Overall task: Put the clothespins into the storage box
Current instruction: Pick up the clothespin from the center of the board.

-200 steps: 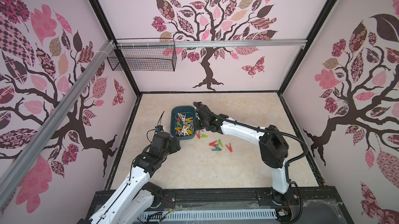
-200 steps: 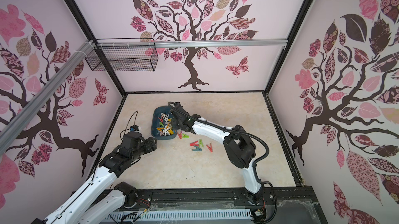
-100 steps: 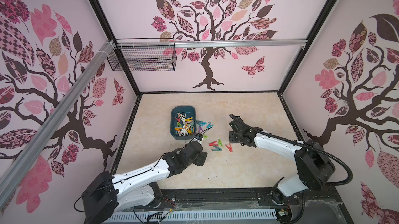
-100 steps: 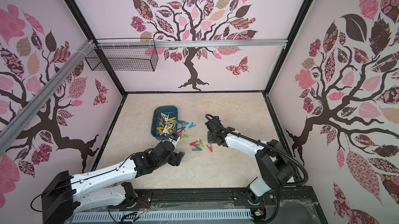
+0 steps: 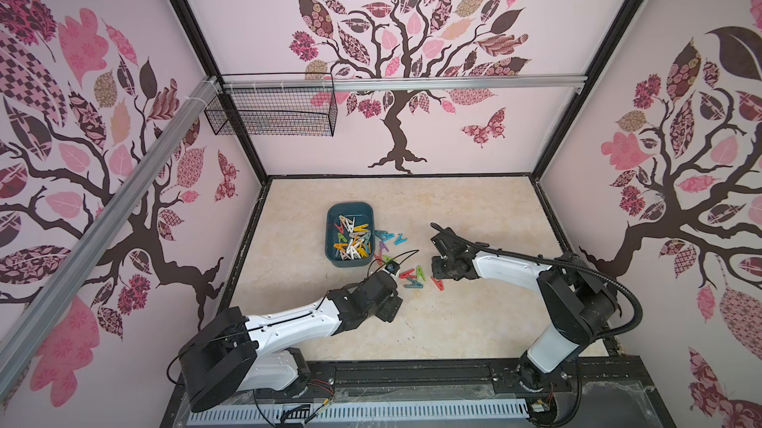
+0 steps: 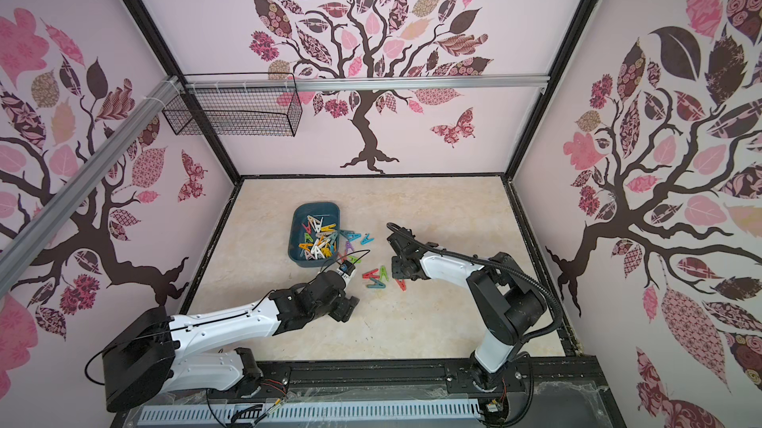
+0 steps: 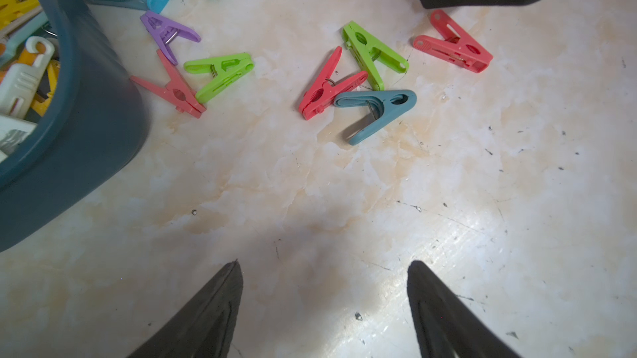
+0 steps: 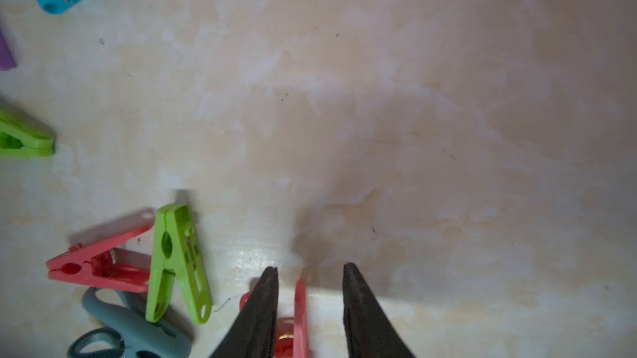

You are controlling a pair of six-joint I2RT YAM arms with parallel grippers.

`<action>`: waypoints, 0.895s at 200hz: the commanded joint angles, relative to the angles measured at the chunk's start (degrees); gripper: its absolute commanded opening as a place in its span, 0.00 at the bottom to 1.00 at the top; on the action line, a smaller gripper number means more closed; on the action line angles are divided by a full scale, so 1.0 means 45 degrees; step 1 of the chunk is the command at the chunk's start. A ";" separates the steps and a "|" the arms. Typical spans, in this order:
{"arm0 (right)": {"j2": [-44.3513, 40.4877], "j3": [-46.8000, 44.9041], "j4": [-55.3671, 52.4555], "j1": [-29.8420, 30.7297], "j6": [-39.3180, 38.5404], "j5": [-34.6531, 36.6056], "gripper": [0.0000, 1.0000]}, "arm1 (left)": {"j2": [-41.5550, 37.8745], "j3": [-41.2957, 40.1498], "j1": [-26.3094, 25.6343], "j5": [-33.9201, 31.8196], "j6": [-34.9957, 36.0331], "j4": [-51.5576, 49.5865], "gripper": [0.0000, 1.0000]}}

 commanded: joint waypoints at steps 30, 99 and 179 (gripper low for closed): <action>0.0589 0.0217 -0.0014 0.0064 0.0075 -0.0326 0.22 | -0.0624 0.0482 -0.0044 -0.0251 -0.0179 -0.0121 0.80; 0.0551 0.0559 -0.0480 0.0103 -0.0091 -0.0095 0.08 | -0.1867 0.0238 0.0002 -0.1291 -0.0504 -0.0177 0.82; 0.0756 0.4433 -0.1680 0.1875 -0.0153 -0.0399 0.05 | -0.5719 -0.0103 0.3841 -0.0882 -0.2388 -0.1841 0.83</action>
